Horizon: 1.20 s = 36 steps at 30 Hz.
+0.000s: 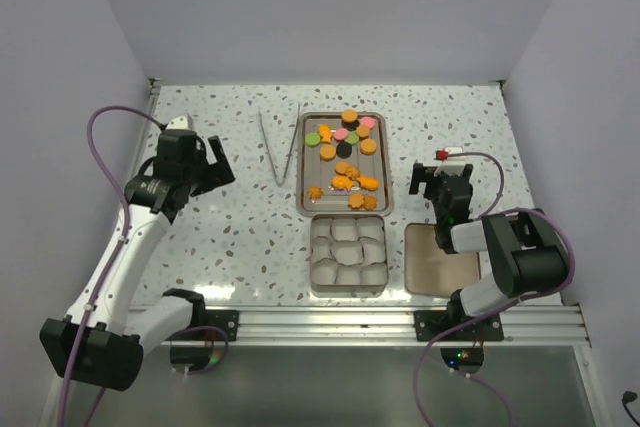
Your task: Pack the cookies
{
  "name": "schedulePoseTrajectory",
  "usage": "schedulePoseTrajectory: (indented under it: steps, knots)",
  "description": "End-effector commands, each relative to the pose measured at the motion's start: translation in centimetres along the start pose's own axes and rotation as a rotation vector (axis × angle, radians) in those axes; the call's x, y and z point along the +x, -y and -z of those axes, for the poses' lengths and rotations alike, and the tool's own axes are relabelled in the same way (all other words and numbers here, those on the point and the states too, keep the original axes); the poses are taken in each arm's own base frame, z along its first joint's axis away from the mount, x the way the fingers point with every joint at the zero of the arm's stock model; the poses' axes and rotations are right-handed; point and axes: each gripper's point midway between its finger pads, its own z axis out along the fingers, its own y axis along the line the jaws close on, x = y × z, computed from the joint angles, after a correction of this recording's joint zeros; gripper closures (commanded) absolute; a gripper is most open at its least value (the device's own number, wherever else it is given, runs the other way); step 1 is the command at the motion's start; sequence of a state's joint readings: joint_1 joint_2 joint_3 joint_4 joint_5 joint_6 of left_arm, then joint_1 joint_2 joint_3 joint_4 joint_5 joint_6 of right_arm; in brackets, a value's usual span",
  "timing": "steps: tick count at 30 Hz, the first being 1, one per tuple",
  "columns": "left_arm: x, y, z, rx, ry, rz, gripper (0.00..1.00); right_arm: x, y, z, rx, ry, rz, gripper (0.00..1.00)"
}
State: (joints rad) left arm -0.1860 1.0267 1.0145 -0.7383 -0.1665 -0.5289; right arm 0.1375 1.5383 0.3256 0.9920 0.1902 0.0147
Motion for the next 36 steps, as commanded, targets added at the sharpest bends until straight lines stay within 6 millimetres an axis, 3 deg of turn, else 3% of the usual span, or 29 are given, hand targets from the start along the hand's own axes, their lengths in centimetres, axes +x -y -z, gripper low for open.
schedulePoseTrajectory:
  steps: [1, 2, 7, 10, 15, 19, 21, 22, 24, 25, 27, 28, 29, 30, 31, 32, 33, 34, 36]
  knots:
    - [-2.6, -0.6, 0.5, -0.085, 0.043, -0.005, 0.00, -1.5, -0.2, -0.6, -0.005, 0.042, 0.001, 0.01]
    - [-1.8, -1.3, -0.1, -0.133, -0.009, -0.010, 0.00, -1.5, -0.2, -0.6, -0.005, 0.044, 0.002, 0.01]
    - [-2.3, -2.3, -0.9, -0.205, 0.014, 0.014, 0.00, -1.5, -0.2, -0.6, -0.004, 0.044, 0.001, 0.01]
    - [-2.6, -0.7, -1.3, -0.072, 0.045, -0.061, 0.00, -1.4, -0.2, -0.6, -0.005, 0.041, 0.001, 0.01]
    - [-3.9, 0.5, -2.2, -0.055, 0.052, -0.085, 0.00, -1.5, -0.2, -0.6, -0.006, 0.043, -0.001, 0.01]
    - [-2.5, 3.6, -4.0, 0.063, -0.008, -0.132, 0.00, -1.3, -0.2, -0.5, -0.004, 0.038, 0.001, 0.01]
    - [-1.5, 4.6, -5.2, 0.077, -0.055, -0.137, 0.00, -2.7, 1.8, 0.3, 0.142, 0.072, -0.026, 0.01]
    - [-1.3, 4.8, -5.6, 0.073, -0.068, -0.135, 0.00, -4.2, 1.7, 0.3, 0.146, 0.079, -0.031, 0.01]
    - [-0.3, 5.0, -6.8, 0.063, -0.101, -0.134, 0.00, -5.3, 1.7, 1.4, 0.134, -0.002, -0.006, 0.01]
    - [-0.3, 5.2, -7.3, 0.067, -0.093, -0.135, 0.00, -7.7, 0.6, 1.2, 0.079, 0.019, -0.024, 0.01]
    - [0.7, 5.8, -8.5, 0.070, -0.126, -0.153, 0.00, -9.6, -0.4, 2.9, 0.022, -0.010, -0.042, 0.01]
    - [1.1, 6.2, -9.5, 0.075, -0.136, -0.160, 0.00, -12.7, -1.0, 3.6, -0.002, 0.029, -0.085, 0.01]
    - [1.4, 6.5, -9.9, 0.080, -0.143, -0.168, 0.00, -12.4, -1.7, 4.7, -0.020, -0.033, -0.083, 0.01]
    - [1.6, 7.2, -10.2, 0.095, -0.147, -0.177, 0.00, -14.8, -1.6, 6.2, -0.024, 0.009, -0.120, 0.01]
    - [1.5, 7.7, -10.6, 0.108, -0.140, -0.178, 0.00, -16.5, -1.6, 7.1, -0.004, 0.023, -0.271, 0.01]
    - [2.1, 7.8, -11.4, 0.105, -0.159, -0.188, 0.00, -14.2, 1.9, 8.4, 0.218, -0.052, -0.366, 0.01]
    - [2.1, 8.4, -11.7, 0.116, -0.161, -0.195, 0.00, -13.8, 3.5, 10.4, 0.337, -0.062, -0.510, 0.01]
    - [2.0, 8.7, -12.2, 0.123, -0.157, -0.199, 0.00, -13.8, 4.2, 11.5, 0.382, -0.076, -0.553, 0.01]
    - [2.5, 9.1, -13.3, 0.131, -0.171, -0.215, 0.00, -13.5, 2.7, 12.3, 0.260, -0.130, -0.478, 0.01]
